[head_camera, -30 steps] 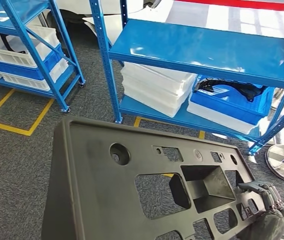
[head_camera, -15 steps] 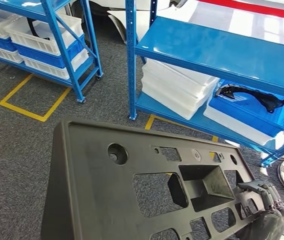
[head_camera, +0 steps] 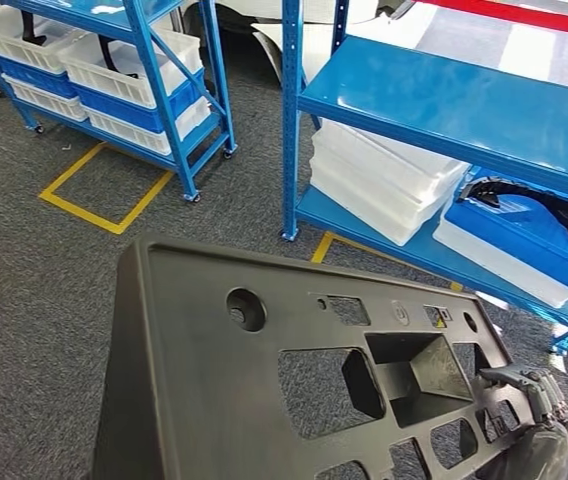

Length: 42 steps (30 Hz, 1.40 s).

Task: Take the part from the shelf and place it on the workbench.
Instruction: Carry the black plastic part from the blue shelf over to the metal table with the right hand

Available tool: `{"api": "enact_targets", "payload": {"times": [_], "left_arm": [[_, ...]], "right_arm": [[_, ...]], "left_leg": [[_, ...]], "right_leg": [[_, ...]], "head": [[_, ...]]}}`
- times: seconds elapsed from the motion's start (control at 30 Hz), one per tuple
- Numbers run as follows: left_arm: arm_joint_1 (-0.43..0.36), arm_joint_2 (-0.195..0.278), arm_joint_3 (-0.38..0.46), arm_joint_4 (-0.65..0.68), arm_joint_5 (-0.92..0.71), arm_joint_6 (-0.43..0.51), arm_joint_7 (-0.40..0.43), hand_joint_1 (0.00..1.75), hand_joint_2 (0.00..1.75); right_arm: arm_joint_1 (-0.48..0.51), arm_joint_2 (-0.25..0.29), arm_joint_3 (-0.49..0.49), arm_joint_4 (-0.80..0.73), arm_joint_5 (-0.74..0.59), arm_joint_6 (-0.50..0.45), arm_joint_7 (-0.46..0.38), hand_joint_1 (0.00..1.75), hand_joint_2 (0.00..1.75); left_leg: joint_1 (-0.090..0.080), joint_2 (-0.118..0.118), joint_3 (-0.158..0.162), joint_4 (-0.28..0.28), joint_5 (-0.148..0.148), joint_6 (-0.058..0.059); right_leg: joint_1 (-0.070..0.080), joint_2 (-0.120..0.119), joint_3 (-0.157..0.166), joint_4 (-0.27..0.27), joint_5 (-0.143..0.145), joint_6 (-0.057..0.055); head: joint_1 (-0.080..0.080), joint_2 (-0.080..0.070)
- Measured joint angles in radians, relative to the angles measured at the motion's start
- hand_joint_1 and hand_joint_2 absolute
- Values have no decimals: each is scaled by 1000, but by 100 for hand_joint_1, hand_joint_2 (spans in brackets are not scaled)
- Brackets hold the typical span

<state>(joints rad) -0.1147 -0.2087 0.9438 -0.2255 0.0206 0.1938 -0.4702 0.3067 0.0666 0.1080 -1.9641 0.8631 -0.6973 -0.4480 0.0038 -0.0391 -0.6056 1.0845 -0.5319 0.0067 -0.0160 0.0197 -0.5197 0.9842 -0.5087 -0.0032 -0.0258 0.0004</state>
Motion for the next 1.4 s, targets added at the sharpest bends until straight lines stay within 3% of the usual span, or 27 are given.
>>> {"api": "enact_targets", "payload": {"times": [0.07, 0.1, 0.13, 0.17, 0.23, 0.3, 0.33, 0.4, 0.47, 0.5, 0.57, 0.6, 0.63, 0.67, 0.7, 0.77, 0.8, 0.87, 0.97, 1.03, 1.1, 1.13, 1.17, 1.2, 1.3, 1.33, 1.4], "left_arm": [[0, 0, 0, 0, 0, 0, 0, 0, 175], [0, 0, 0, 0, 0, 0, 0, 0, 175], [1, 0, 0, 0, 0, 0, 0, 0, 175], [2, 0, 0, 0, 0, 1, 0, 0, 175], [2, 1, 0, 0, 0, 2, 0, 0, 175], [1, 1, 0, 0, 0, 3, 0, 0, 175], [1, 1, 0, 0, 0, 3, 0, 0, 175], [3, 1, 0, 0, 0, 4, 0, 0, 175], [5, 1, 0, 0, 0, 5, 0, 0, 175], [4, 1, 0, 0, 0, 6, 0, 0, 175], [3, 0, 0, 0, 0, 6, 1, 0, 175], [3, 0, 0, 0, 0, 6, 1, 0, 175], [3, 0, 0, 0, 0, 6, 1, 0, 175], [4, 0, 0, 0, 0, 6, 1, 0, 175], [3, 0, 0, 0, 0, 6, 1, 0, 175], [2, -1, 0, 0, 0, 6, 1, 0, 175], [1, -2, 0, 0, 0, 6, 1, 0, 175], [0, -3, 0, 0, 0, 5, 1, 0, 175], [1, -2, 0, 0, 0, 6, 2, 0, 175], [-1, 0, 0, 0, 0, 6, 3, 0, 175], [-1, 0, 0, 0, 0, 6, 5, 0, 175], [0, 0, 0, 0, 0, 6, 5, 0, 175], [0, 0, 0, 0, 0, 6, 5, 0, 175], [1, 0, 0, 0, 0, 6, 5, 0, 175], [0, 0, 0, 0, 0, 6, 6, 0, 175], [0, 0, 0, 0, 0, 6, 6, 0, 175], [1, 0, 0, 0, 0, 6, 7, 0, 175]], "right_arm": [[3, 1, -2, 0, -2, 0, -2, 175, 175], [5, 1, -4, 0, -3, 0, -4, 175, 175], [6, 1, -5, 0, -4, 0, -6, 175, 175], [7, 1, -6, 0, -5, 0, -8, 175, 175], [8, 1, -8, 0, -6, 0, -11, 175, 175], [10, 1, -11, -2, -7, 0, -13, 175, 175], [12, 2, -12, -3, -8, 0, -14, 175, 175], [13, 2, -13, -6, -9, 0, -16, 175, 175], [14, 2, -16, -9, -8, 0, -21, 175, 175], [14, 3, -18, -11, -8, 0, -25, 175, 175], [17, 4, -22, -13, -6, 0, -29, 175, 175], [18, 4, -23, -13, -6, 0, -30, 175, 175], [20, 5, -25, -13, -6, 0, -30, 175, 175], [22, 5, -27, -13, -6, 0, -31, 175, 175], [22, 6, -29, -13, -6, 0, -33, 175, 175], [23, 8, -34, -13, -6, 0, -34, 175, 175], [23, 9, -36, -14, -6, 0, -35, 175, 175], [23, 10, -39, -16, -6, 0, -36, 175, 175], [23, 14, -41, -19, -5, 0, -37, 175, 175], [26, 18, -44, -22, -6, 0, -39, 175, 175], [29, 20, -46, -23, -7, 0, -40, 175, 175], [29, 20, -47, -23, -7, 0, -40, 175, 175], [30, 20, -49, -23, -7, 0, -41, 175, 175], [30, 20, -50, -23, -7, 0, -41, 175, 175], [30, 22, -53, -24, -9, 0, -43, 175, 175], [31, 22, -54, -25, -10, 0, -43, 175, 175], [31, 23, -55, -27, -10, 0, -44, 175, 175]], "left_leg": [[4, 19, -56, 130, -67, -10], [6, 22, -81, 189, -88, -14], [7, 24, -91, 216, -91, -17], [9, 28, -83, 202, -74, -19], [11, 47, -19, 76, -8, -18], [7, 74, 35, -36, 30, -12], [4, 82, 43, -56, 32, -7], [1, 75, 39, -59, 32, 5], [3, 65, 37, -62, 36, 18], [4, 60, 37, -63, 39, 24], [4, 49, 34, -63, 42, 31], [3, 43, 33, -63, 42, 33], [1, 35, 33, -63, 43, 34], [0, 27, 34, -63, 43, 34], [-1, 19, 35, -62, 43, 34], [-2, 2, 38, -62, 44, 33], [-3, -6, 37, -61, 45, 31], [-3, -18, 28, -59, 49, 23], [-3, -21, 14, -45, 40, 8], [-3, 1, -21, 34, -11, -1], [1, 21, -79, 167, -74, -10], [3, 25, -98, 213, -88, -13], [5, 27, -100, 225, -84, -15], [6, 31, -83, 196, -63, -16], [6, 65, 22, -3, 19, -12], [4, 76, 40, -42, 29, -7], [-2, 75, 43, -58, 29, 5]], "right_leg": [[1, -20, -1, 0, 1, -2], [2, -30, -2, 1, 1, -2], [2, -39, -2, 1, 0, -2], [1, -48, -2, 2, 0, -1], [1, -61, 1, 4, -4, 4], [5, -70, 1, 10, -8, 13], [8, -74, 0, 12, -9, 18], [9, -85, 0, 12, -9, 26], [5, -73, -5, 31, -30, 34], [4, -59, -19, 65, -56, 38], [3, -35, -74, 193, -126, 41], [3, -31, -103, 257, -150, 42], [3, -30, -121, 296, -156, 41], [4, -29, -120, 296, -142, 39], [4, -25, -100, 252, -109, 37], [5, 2, -36, 115, -37, 27], [5, 16, -12, 62, -16, 23], [7, 30, 1, 23, -11, 17], [1, 9, -1, 10, -7, 10], [-4, -10, -1, 4, -2, 4], [-3, -29, -3, 4, -2, 2], [-2, -38, -3, 4, -2, 2], [-2, -47, -3, 5, -2, 3], [-2, -55, -2, 5, -3, 4], [0, -72, 2, 9, -9, 14], [2, -77, 2, 11, -10, 20], [5, -86, 2, 12, -10, 29]], "head": [[-2, 0], [-2, 0], [-2, 0], [-2, 0], [-2, 0], [-2, 0], [-1, 0], [0, 0], [0, 0], [1, 0], [2, 0], [2, 0], [2, 0], [1, 0], [1, 0], [1, 0], [1, 0], [1, 0], [-1, 0], [-4, 0], [-6, 0], [-6, 0], [-5, 0], [-6, 0], [-5, 0], [-5, 0], [-4, 0]]}}
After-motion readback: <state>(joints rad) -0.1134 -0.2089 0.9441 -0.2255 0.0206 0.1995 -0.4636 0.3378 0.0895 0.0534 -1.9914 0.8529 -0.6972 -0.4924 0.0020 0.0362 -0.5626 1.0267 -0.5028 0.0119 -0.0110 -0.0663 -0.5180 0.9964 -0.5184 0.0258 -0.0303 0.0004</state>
